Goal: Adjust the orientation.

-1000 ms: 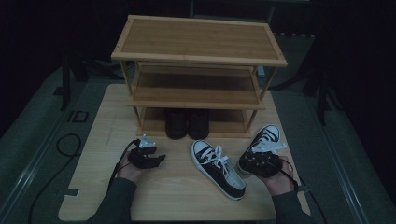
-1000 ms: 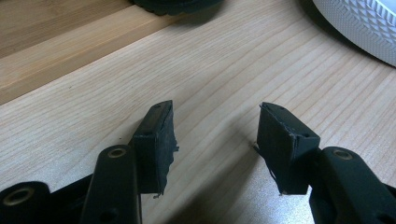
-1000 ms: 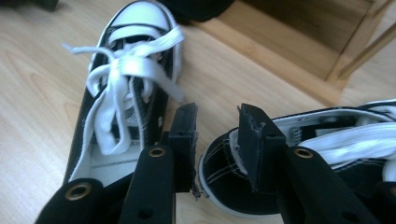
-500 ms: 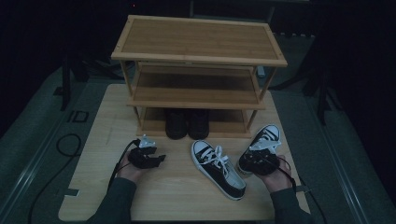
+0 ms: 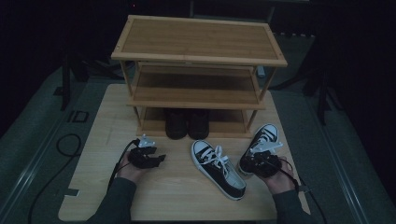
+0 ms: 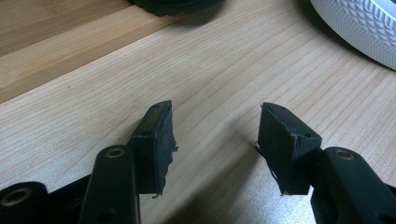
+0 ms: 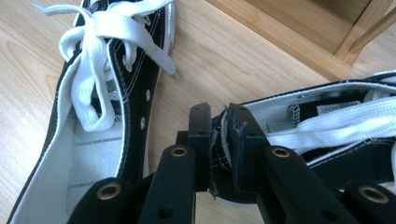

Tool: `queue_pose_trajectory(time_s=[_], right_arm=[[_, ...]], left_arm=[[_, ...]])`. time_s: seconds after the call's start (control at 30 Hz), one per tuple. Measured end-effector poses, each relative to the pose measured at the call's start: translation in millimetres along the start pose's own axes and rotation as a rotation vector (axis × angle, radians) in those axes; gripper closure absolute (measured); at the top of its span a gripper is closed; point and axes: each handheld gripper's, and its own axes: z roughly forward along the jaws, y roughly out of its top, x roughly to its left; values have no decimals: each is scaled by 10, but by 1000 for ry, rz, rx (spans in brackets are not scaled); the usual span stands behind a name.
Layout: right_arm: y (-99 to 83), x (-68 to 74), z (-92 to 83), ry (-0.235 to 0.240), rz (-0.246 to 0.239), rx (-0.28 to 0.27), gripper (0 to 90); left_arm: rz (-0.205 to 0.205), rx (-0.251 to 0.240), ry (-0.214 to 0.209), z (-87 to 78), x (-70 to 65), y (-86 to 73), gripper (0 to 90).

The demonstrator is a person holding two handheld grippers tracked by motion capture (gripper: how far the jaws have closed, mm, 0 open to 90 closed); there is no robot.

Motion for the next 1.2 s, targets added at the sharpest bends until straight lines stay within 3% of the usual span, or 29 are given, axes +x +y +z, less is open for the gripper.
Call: queue_pose_trajectory(time_s=[0.33, 0.93, 1.2], right_arm=[[-60, 13, -76, 5, -13, 5, 812], [-92, 70, -186, -26, -53, 29, 833], [-231, 72, -342, 25, -80, 57, 832]], left_arm=[[-9, -4, -5, 1, 3, -3, 460], [-16, -10, -14, -2, 21, -10, 457], [-16, -12, -13, -2, 18, -13, 456]])
